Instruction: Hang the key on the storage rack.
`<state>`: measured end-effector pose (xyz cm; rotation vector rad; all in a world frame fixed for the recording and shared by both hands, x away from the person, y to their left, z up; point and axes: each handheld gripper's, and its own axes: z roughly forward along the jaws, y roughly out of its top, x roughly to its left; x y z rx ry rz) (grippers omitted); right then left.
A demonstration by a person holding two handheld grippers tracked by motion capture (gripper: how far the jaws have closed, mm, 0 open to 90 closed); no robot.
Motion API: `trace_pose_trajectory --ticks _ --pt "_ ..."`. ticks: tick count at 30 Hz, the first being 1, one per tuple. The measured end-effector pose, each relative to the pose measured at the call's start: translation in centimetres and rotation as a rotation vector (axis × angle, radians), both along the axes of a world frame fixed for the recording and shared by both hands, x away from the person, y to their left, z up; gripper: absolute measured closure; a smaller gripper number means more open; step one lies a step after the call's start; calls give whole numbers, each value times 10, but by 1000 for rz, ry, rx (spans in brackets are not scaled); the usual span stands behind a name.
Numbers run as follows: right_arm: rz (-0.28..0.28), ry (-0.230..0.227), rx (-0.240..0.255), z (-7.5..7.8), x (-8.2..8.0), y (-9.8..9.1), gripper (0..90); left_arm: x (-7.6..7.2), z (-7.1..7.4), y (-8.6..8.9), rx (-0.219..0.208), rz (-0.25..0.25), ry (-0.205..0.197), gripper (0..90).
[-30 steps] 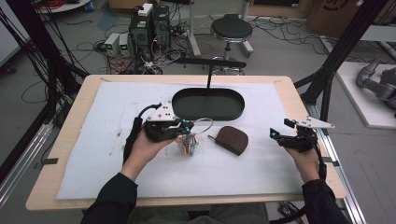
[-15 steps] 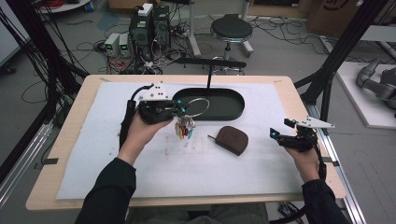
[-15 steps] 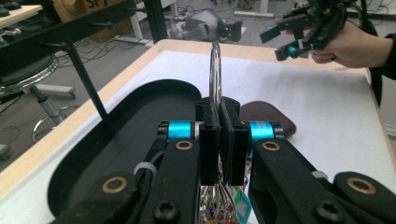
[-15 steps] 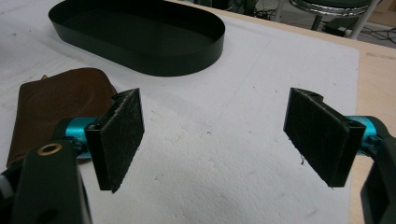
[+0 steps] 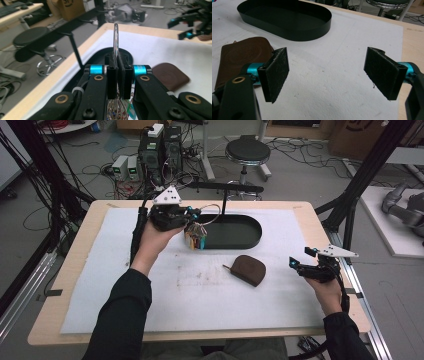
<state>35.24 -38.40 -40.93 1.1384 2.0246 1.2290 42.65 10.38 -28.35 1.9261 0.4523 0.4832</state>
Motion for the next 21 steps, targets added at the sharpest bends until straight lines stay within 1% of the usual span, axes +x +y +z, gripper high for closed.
trace_pose_trajectory --ticks 2,6,8,9,17,19,21 --pt "1 -1 -1 0 0 0 205 7 1 1 -2 20 -1 868" --pt "-3 1 3 0 0 -1 205 19 1 3 -10 45 -1 868" --pt "-4 3 4 0 0 -1 205 23 0 3 -9 55 -12 868" --pt "-5 3 5 0 1 -1 205 25 0 4 -11 60 -7 868" --pt "-4 2 5 -1 1 -1 205 46 -2 8 12 113 17 868" --pt "-5 2 6 -1 1 -1 205 51 -3 8 18 130 13 868" --pt "-5 -1 5 -1 2 -1 205 56 -5 9 14 146 13 868"
